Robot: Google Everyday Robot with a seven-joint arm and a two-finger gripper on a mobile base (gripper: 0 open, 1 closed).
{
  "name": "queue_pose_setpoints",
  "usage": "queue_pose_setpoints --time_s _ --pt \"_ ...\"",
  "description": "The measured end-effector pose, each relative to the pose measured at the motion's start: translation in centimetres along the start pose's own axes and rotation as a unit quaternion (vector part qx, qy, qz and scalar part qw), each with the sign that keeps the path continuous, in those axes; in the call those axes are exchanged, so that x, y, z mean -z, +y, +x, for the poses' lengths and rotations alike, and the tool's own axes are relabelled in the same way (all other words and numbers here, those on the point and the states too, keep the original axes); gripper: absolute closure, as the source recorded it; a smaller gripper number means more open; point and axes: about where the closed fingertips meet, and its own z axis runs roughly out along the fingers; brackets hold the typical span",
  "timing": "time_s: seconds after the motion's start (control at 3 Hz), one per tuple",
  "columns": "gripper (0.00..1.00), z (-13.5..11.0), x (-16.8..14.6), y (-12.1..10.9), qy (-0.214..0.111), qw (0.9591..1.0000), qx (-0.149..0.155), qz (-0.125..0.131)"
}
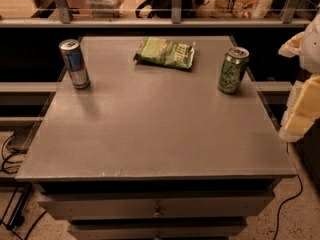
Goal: Move green can near redbull can
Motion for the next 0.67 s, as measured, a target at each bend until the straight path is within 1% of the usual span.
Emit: queue_pose_setpoints --time_s 0.33,0.67 --pt "0.0 0.0 0.0 0.0 0.0 1.0 0.0 0.0" --pt "0.0 -0.24 -0.18 -0.56 -0.017 0.9998 -0.008 0.005"
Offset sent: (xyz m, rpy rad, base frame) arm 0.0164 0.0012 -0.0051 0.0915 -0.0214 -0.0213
